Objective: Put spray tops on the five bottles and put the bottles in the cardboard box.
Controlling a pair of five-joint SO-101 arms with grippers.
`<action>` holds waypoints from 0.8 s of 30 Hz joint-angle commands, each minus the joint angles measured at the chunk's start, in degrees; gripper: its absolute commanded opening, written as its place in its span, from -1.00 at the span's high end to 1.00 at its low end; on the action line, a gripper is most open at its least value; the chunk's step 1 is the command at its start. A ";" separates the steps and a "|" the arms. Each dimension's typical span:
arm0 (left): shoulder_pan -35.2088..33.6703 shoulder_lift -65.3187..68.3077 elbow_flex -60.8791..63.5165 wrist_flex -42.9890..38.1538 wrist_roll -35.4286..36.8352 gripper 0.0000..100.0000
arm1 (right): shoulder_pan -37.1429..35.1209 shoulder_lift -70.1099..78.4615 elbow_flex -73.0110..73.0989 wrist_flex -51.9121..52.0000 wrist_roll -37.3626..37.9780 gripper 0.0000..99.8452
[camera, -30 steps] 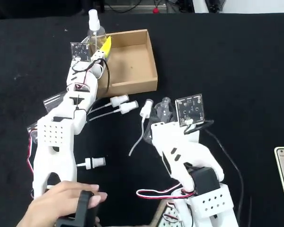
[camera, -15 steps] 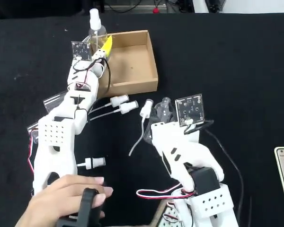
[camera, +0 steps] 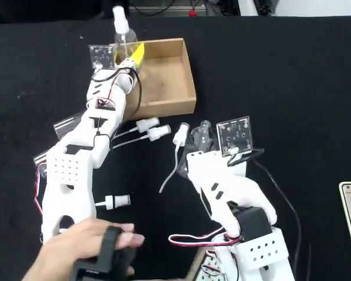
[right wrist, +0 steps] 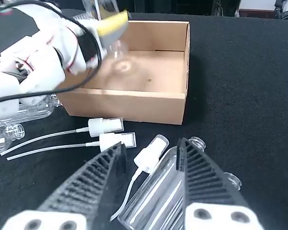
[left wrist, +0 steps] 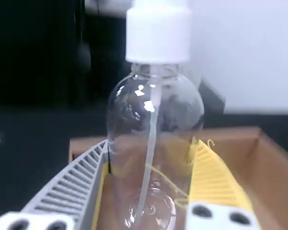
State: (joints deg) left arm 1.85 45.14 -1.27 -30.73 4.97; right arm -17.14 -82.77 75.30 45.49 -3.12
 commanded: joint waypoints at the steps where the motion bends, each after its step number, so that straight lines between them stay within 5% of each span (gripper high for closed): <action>1: -0.31 -0.97 -6.73 3.43 0.70 0.57 | 1.23 -0.57 -0.75 -1.58 0.44 0.65; 24: -0.57 6.51 -10.33 3.96 -3.87 0.57 | 1.23 -0.57 -0.84 -1.58 0.53 0.65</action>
State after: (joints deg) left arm 1.41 52.44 -11.74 -27.38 1.63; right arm -17.14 -82.77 75.30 45.49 -3.12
